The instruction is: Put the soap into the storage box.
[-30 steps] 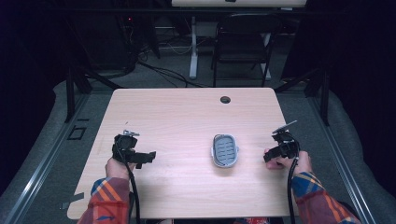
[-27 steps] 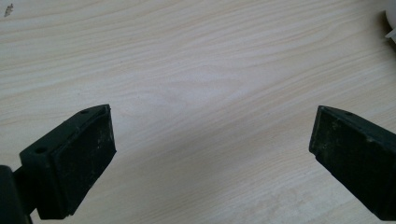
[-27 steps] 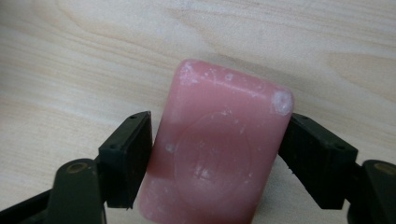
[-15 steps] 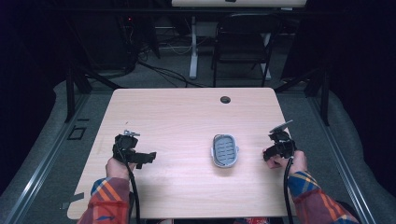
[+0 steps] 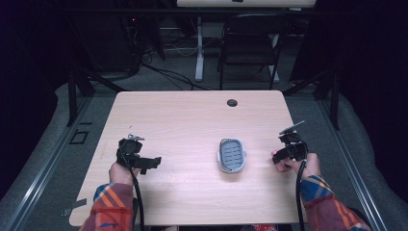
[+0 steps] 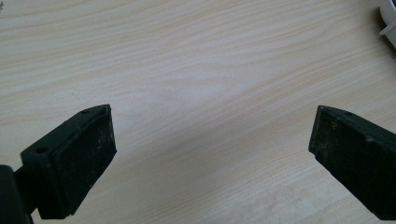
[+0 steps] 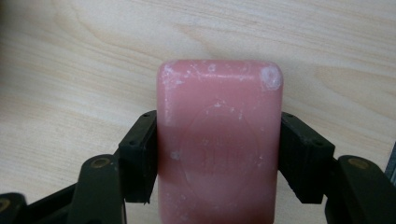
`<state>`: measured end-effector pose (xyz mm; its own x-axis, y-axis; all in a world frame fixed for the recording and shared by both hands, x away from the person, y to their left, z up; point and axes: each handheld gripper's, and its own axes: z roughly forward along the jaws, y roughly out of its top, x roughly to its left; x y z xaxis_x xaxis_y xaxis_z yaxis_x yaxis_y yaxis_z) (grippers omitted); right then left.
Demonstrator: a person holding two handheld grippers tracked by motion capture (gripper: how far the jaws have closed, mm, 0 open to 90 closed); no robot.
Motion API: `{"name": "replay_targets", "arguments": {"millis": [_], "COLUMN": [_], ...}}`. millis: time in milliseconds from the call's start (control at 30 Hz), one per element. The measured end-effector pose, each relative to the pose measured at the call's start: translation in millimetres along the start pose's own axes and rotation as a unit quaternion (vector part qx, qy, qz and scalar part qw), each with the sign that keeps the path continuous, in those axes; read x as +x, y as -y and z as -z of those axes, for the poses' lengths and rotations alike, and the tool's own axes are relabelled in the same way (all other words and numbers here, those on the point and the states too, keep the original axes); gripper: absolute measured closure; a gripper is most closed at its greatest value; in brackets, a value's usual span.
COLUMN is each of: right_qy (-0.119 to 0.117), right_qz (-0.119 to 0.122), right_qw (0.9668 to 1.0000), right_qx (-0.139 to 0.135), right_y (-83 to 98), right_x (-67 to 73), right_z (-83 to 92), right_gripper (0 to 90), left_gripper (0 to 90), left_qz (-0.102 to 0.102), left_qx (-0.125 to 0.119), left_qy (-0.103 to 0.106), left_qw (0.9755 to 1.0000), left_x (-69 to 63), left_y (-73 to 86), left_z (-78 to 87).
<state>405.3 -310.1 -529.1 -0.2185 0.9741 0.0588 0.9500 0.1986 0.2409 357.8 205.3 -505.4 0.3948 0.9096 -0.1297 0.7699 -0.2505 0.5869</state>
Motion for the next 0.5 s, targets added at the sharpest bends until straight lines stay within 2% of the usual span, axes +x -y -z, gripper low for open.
{"name": "replay_targets", "arguments": {"millis": [33, 200, 267, 500], "right_qy": [-0.002, -0.009, -0.003, -0.01], "right_qz": [0.011, 0.016, 0.03, 0.039], "right_qw": [0.9999, 0.9998, 0.9995, 0.9992], "right_qx": [0.003, -0.006, 0.005, 0.007], "right_y": [-0.5, 0.1, -0.8, -1.3], "right_x": [0.9, 5.2, 7.2, 10.3], "right_z": [1.5, 1.8, 4.2, 8.1], "right_gripper": [36.9, 36.9, 36.9, 37.0], "left_gripper": [0.4, 0.3, 0.3, 0.4], "left_qz": [0.0, -0.004, -0.004, 0.001], "left_qx": [0.001, 0.0, 0.0, 0.005], "left_qy": [0.003, 0.009, 0.009, 0.005], "left_qw": [1.0, 1.0, 1.0, 1.0], "left_x": [0.2, -0.8, -0.5, 0.3], "left_y": [-0.1, 0.0, 0.0, 0.3], "left_z": [0.3, -0.6, -0.7, -1.4]}}
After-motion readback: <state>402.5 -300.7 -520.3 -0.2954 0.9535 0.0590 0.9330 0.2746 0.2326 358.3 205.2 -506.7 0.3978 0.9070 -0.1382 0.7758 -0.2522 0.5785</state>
